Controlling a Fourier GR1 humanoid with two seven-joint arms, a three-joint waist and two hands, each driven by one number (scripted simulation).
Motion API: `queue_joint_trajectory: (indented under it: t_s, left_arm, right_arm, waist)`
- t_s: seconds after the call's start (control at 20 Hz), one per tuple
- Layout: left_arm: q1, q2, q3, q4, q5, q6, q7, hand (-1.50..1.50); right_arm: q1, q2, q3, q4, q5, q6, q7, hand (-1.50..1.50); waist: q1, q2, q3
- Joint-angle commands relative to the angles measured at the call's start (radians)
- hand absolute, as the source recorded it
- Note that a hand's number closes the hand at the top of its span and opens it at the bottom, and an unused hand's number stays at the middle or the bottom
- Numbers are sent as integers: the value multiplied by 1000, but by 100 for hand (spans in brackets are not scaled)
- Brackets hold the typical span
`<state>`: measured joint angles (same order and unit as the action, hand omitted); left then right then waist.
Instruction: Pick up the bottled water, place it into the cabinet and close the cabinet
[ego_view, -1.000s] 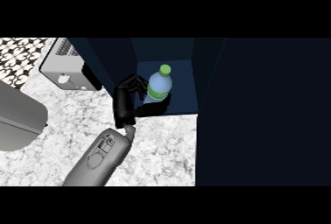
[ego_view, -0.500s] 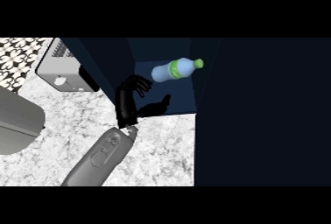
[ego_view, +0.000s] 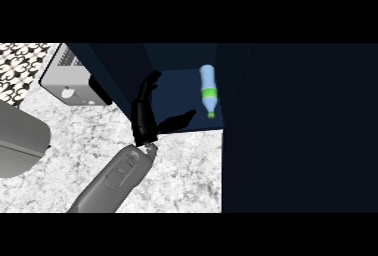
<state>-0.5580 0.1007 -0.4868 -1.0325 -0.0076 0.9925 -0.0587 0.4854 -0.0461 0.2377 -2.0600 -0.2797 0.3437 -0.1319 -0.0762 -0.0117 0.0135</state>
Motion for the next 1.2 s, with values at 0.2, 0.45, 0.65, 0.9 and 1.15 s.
queue_joint_trajectory:
  t_s: [0.2,0.45,0.65,0.9,1.15]
  left_arm:
    - [-183,91,108,192,64,-151,46,-150]
    - [-212,74,130,120,128,-205,-2,-150]
    - [-136,46,182,38,230,-280,-149,-150]
    - [-118,64,265,79,338,-488,-328,-150]
    - [-102,-8,246,48,331,-520,-347,-150]
  right_arm:
    - [9,7,23,8,17,4,-16,-150]
    - [10,0,-7,3,-5,0,-13,-150]
    - [35,-20,-28,-10,2,21,-56,-150]
    - [57,-18,-14,-37,19,-3,-29,-150]
    - [56,-13,-28,-92,-5,-42,14,-150]
  waist:
    - [-19,42,-16]
    - [-8,38,-16]
    - [7,30,-17]
    - [27,26,-17]
    - [63,13,-14]
